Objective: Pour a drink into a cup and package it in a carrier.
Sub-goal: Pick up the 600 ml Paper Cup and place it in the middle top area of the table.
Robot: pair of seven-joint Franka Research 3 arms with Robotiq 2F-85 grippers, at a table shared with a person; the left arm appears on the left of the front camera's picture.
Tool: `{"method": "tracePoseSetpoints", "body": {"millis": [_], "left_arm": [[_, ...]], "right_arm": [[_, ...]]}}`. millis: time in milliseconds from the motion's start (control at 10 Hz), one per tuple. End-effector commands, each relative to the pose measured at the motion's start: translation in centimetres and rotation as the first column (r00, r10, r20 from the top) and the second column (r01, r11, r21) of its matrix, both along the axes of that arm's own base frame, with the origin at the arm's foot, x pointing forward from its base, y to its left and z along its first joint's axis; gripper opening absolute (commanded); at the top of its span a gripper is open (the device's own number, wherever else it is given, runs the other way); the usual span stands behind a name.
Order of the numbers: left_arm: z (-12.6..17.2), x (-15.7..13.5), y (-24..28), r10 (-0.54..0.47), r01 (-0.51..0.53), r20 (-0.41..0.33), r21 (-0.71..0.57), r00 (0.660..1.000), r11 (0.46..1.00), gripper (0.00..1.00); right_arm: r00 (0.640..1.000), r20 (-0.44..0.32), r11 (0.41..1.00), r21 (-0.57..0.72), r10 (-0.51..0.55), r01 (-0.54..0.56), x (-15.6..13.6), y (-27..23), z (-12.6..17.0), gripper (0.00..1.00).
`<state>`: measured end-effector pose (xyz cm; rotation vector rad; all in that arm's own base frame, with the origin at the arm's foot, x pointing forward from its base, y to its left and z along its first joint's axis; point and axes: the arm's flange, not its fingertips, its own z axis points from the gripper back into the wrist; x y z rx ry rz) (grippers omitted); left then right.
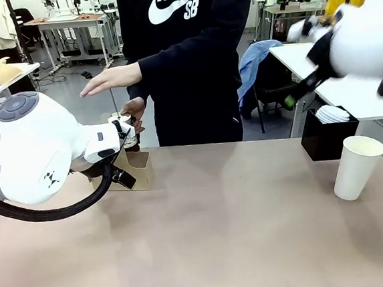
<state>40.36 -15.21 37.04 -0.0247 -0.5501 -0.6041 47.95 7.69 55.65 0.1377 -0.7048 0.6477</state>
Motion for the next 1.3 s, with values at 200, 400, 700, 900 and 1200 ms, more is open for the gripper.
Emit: {"method": "tracePoseSetpoints", "body": {"millis": [200,400,700,900,1200], "left_arm": [[0.0,0.0,0.0,0.000,0.000,0.000,0.000,1.000,1.000,1.00],[0.0,0.0,0.0,0.000,0.000,0.000,0.000,1.000,1.000,1.00],[0.0,0.0,0.0,0.000,0.000,0.000,0.000,1.000,1.000,1.00],[0.0,0.0,0.0,0.000,0.000,0.000,0.000,1.000,1.000,1.00],[0.0,0.0,0.0,0.000,0.000,0.000,0.000,1.000,1.000,1.00]], "right_arm": [[0.960,0.037,0.918,0.284,0.278,-0.277,1.9,-17.4,0.2,1.00],[0.926,0.186,0.853,0.362,0.329,-0.376,-0.6,-23.0,-4.6,1.00],[0.861,0.392,0.752,0.447,0.323,-0.485,-3.9,-29.6,-13.6,1.00],[0.831,0.456,0.689,0.491,0.318,-0.533,-4.2,-31.4,-18.6,1.00],[0.849,0.447,0.694,0.516,0.282,-0.502,-6.3,-30.9,-20.1,1.00]]}}
